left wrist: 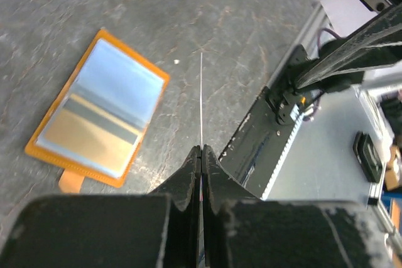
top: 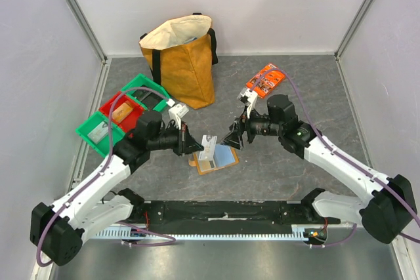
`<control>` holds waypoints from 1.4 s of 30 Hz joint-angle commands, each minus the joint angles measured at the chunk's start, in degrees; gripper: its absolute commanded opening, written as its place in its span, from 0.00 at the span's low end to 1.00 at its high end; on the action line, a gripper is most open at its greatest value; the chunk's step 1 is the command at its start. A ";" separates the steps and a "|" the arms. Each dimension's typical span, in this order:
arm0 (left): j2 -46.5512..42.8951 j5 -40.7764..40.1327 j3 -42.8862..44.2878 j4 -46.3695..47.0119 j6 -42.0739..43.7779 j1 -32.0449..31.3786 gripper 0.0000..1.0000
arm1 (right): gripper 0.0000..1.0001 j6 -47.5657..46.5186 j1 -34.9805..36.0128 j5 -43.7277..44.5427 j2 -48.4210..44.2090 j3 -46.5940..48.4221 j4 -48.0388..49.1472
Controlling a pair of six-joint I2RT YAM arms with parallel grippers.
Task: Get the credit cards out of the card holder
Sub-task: Place the credit card in the storage box.
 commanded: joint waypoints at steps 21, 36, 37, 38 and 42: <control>9.26 16.05 20.12 -17.09 27.49 0.09 0.27 | 0.00 -12.77 2.51 -18.66 8.41 12.13 -8.08; -11.32 -9.56 0.42 12.90 -0.04 1.76 0.83 | 0.00 25.28 -1.01 -7.66 2.69 -3.77 30.05; -11.23 -9.47 0.86 12.21 0.05 1.76 0.83 | 0.00 26.43 -1.01 -6.44 2.34 -4.65 32.24; -11.14 -9.56 0.95 11.76 -0.47 1.67 0.83 | 0.00 28.09 -1.01 -5.04 1.55 -5.53 33.66; -12.72 -10.78 -3.25 17.89 -6.70 1.76 0.84 | 0.00 35.74 -1.01 -2.56 1.89 -9.22 42.52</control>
